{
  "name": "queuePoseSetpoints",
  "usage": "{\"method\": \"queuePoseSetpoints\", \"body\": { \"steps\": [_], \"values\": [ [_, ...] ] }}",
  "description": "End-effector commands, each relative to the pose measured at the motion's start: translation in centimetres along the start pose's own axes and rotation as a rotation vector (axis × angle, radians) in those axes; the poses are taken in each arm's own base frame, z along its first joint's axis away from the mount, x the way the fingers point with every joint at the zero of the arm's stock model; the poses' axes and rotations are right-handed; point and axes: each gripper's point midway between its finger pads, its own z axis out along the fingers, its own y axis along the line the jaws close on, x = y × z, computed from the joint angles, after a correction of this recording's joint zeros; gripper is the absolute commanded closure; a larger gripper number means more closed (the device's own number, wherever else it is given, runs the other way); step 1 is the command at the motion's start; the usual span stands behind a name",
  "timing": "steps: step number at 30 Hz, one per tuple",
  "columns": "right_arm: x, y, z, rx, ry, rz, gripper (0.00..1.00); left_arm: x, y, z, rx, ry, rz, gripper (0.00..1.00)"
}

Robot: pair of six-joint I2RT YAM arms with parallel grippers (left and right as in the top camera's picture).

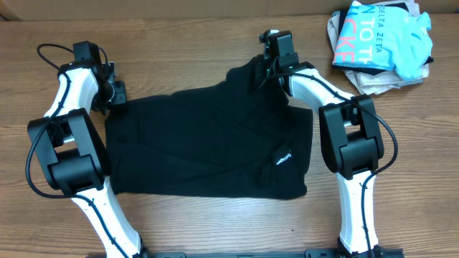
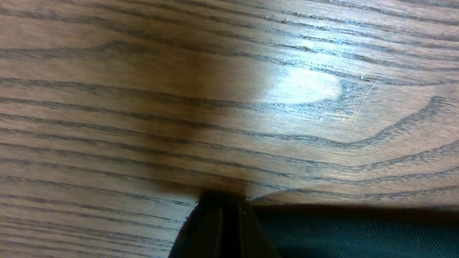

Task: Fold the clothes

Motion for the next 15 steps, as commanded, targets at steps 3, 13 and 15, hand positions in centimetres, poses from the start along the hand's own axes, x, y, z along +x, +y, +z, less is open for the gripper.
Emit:
{"method": "queuePoseSetpoints", "body": {
  "steps": [3, 13, 15],
  "values": [
    [-1.0, -0.6, -0.1, 0.035, -0.006, 0.034, 0.96, 1.8, -0.4, 2.1, 0.015, 0.078, -0.012, 0.96],
    [-6.6, 0.8, -7.9, 0.059, 0.094, -0.001, 0.96, 0.8, -0.1, -2.6, 0.015, 0.129, -0.044, 0.96],
    [-6.8, 1.1, -9.7, 0.066, 0.131, -0.011, 0.96, 0.9, -0.1, -3.6, 0.016, 0.147, -0.045, 0.96]
  ]
}}
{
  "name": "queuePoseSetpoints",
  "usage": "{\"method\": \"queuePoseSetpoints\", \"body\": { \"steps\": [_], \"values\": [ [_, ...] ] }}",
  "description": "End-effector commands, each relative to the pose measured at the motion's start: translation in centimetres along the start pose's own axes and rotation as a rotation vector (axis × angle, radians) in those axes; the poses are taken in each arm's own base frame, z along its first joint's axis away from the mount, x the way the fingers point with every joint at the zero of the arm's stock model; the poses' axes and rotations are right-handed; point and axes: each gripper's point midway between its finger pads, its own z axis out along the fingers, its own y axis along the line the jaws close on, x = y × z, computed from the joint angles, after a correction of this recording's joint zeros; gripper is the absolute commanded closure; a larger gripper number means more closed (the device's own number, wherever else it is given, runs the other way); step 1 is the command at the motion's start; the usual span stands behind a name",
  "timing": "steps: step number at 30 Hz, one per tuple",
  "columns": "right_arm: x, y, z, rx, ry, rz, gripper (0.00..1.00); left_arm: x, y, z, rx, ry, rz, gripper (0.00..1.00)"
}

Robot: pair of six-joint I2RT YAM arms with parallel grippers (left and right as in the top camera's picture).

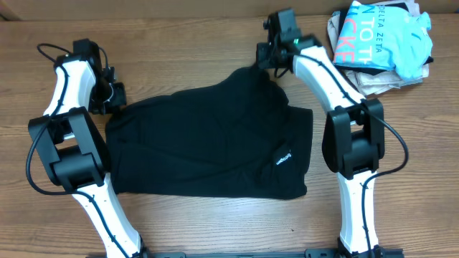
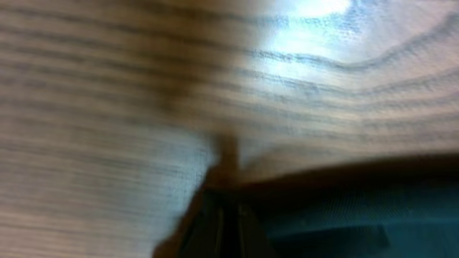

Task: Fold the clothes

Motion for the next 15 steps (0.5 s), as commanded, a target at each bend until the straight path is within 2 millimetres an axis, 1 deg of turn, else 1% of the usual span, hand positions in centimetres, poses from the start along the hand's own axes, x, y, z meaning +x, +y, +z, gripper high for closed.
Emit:
{"method": "queuePoseSetpoints", "body": {
  "steps": [1, 3, 9, 11, 15],
  "values": [
    [-2.7, 0.5, -5.2, 0.0, -0.05, -0.042, 0.96, -0.9, 0.0, -2.1, 0.009, -0.018, -0.016, 0.96],
    [-1.6, 0.3, -7.0, 0.013, 0.013, -0.068, 0.96, -0.6, -0.1, -3.0, 0.009, 0.002, -0.016, 0.96],
    [1.8, -0.1, -11.6, 0.038, 0.154, -0.053, 0.96, 0.8, -0.1, -5.3, 0.011, 0.061, -0.018, 0.96],
    [2.5, 0.1, -13.2, 0.033, 0.176, -0.043, 0.96, 1.2, -0.1, -5.8, 0.012, 0.077, -0.024, 0.96],
    [3.4, 0.2, -16.2, 0.04, 0.196, -0.002, 0.96, 2.1, -0.2, -6.1, 0.012, 0.114, -0.024, 0.96]
  ]
}}
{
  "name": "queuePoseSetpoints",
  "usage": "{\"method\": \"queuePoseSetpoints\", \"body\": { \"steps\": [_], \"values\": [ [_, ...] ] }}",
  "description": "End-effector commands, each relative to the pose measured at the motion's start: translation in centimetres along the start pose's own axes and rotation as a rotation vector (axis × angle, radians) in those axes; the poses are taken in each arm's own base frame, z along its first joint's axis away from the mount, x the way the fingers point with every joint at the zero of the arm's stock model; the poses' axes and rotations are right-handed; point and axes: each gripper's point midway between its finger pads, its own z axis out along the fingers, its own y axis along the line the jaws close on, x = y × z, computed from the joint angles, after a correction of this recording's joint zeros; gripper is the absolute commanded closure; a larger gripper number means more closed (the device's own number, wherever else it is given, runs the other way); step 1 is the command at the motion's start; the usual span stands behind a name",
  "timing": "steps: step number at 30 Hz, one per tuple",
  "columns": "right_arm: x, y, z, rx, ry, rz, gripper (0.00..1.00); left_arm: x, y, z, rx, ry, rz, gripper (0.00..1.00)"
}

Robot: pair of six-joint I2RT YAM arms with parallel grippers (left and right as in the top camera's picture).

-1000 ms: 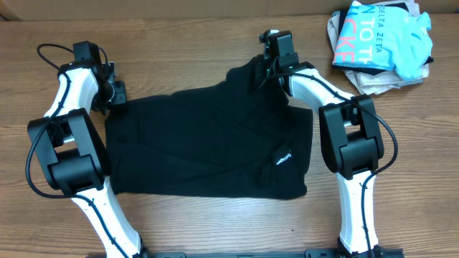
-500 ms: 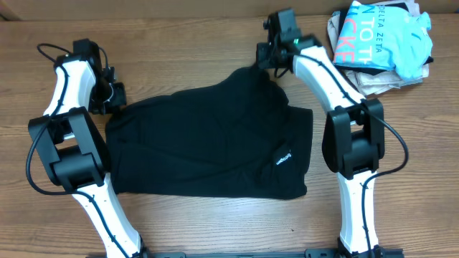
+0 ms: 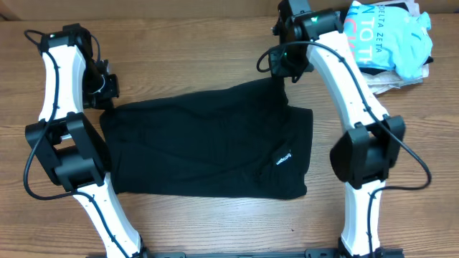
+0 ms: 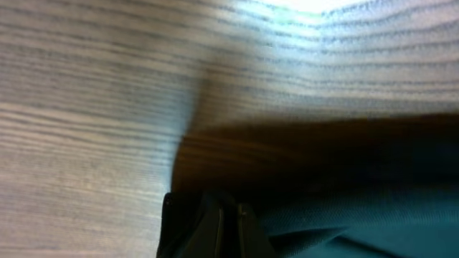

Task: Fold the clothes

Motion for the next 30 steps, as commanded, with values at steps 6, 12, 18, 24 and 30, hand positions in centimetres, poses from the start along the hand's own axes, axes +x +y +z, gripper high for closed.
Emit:
{"method": "queuePoseSetpoints", "body": {
  "steps": [6, 12, 18, 24, 30],
  "values": [
    [3.2, 0.0, -7.4, -0.004, -0.002, 0.115, 0.96, 0.7, 0.0, -0.5, 0.004, 0.03, 0.014, 0.96],
    [6.8, 1.1, -5.9, 0.031, 0.14, 0.134, 0.96, 1.1, 1.6, -0.5, -0.09, 0.048, 0.024, 0.96],
    [10.3, 1.6, -3.5, 0.136, 0.259, 0.174, 0.96, 0.7, 1.8, -0.5, -0.104, 0.032, 0.058, 0.96],
    [14.0, 0.8, -2.8, 0.206, 0.326, 0.218, 0.96, 0.4, 2.1, -0.4, -0.124, 0.025, 0.085, 0.96],
    [17.6, -0.4, -2.3, 0.207, 0.323, 0.234, 0.96, 1.5, 2.1, 0.6, -0.124, 0.072, 0.088, 0.96]
  ]
}}
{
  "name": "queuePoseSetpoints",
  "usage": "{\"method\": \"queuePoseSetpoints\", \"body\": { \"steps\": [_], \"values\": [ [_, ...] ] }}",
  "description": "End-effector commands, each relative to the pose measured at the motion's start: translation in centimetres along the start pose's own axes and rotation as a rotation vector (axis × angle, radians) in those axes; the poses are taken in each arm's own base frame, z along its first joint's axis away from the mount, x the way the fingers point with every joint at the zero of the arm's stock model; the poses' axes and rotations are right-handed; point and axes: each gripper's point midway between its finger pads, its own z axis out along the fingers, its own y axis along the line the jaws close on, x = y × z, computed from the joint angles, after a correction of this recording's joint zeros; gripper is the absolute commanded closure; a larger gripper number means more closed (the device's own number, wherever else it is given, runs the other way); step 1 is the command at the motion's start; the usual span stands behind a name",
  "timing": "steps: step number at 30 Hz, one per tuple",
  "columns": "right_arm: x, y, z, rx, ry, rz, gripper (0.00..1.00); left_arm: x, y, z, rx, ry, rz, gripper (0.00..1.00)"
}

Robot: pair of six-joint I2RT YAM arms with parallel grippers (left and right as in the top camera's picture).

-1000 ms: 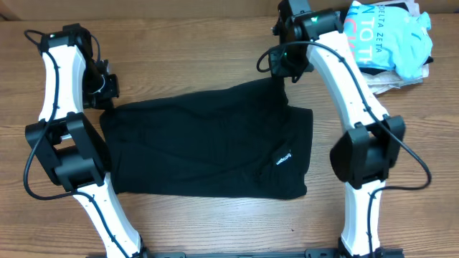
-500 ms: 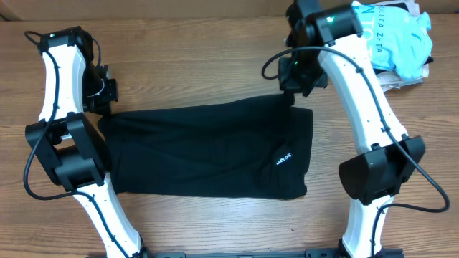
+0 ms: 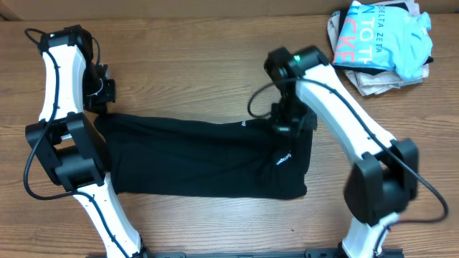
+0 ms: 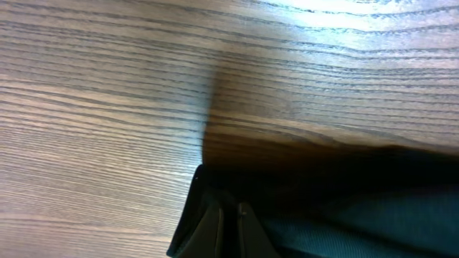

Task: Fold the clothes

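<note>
A black garment [image 3: 201, 158] lies spread across the middle of the wooden table [image 3: 186, 79], a small white logo near its right side. My left gripper [image 3: 102, 94] is at the garment's back left corner. In the left wrist view its fingers [image 4: 231, 209] are shut on the dark cloth [image 4: 358, 208] just above the wood. My right gripper [image 3: 282, 118] sits over the garment's right part with the back right corner in it, and its jaws appear shut on the cloth. The cloth's back edge runs nearly straight between the two grippers.
A pile of other clothes [image 3: 380, 43], turquoise with pink lettering on top of white pieces, lies at the back right corner. Both arm bases stand at the table's front edge, left and right of the garment.
My right gripper has come from the back of the table toward the front with the garment's back right corner. The back edge now lies lower and straighter. My left gripper has hardly moved.
At first both grippers were down at the garment's back corners, the right corner bunched up high. Then both arms stood farther back with the corners held. Now the right corner has come forward over the garment, and the left corner stays held.
</note>
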Motion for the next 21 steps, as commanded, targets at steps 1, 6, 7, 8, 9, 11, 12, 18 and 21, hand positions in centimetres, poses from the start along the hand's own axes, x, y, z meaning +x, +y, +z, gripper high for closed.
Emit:
{"method": "queuePoseSetpoints", "body": {
  "steps": [1, 6, 7, 8, 9, 11, 12, 18, 21],
  "values": [
    [1.4, -1.3, -0.6, -0.005, -0.055, 0.032, 0.96, 0.8, 0.2, 0.9, -0.018, 0.042, 0.029, 0.96],
    [1.0, -0.8, 1.0, -0.023, -0.063, 0.003, 0.96, 1.3, -0.2, 1.4, -0.016, 0.065, 0.037, 0.96],
    [0.9, -0.7, 1.0, -0.027, -0.067, 0.003, 0.96, 1.5, -0.4, 1.4, -0.016, 0.074, 0.043, 0.96],
    [0.9, -0.7, 1.0, -0.028, -0.069, 0.003, 0.96, 1.8, -0.6, 1.3, -0.015, 0.084, 0.049, 0.96],
    [0.8, -0.7, 1.0, -0.029, -0.07, 0.003, 0.96, 2.0, -0.7, 1.3, -0.014, 0.097, 0.058, 0.96],
    [0.9, -0.7, 1.0, -0.028, -0.069, 0.003, 0.96, 3.1, -1.3, 1.3, -0.012, 0.142, 0.078, 0.96],
    [0.9, -0.7, 1.0, -0.028, -0.069, 0.003, 0.96, 3.7, -1.5, 1.3, -0.011, 0.168, 0.087, 0.96],
    [1.0, -0.8, 1.1, -0.024, -0.062, 0.004, 0.96, 7.5, -1.9, 1.7, 0.001, 0.331, 0.108, 0.96],
    [1.2, -0.9, 1.3, -0.022, -0.054, 0.004, 0.93, 8.2, -1.9, 2.1, 0.003, 0.359, 0.11, 0.95]
  ]
}}
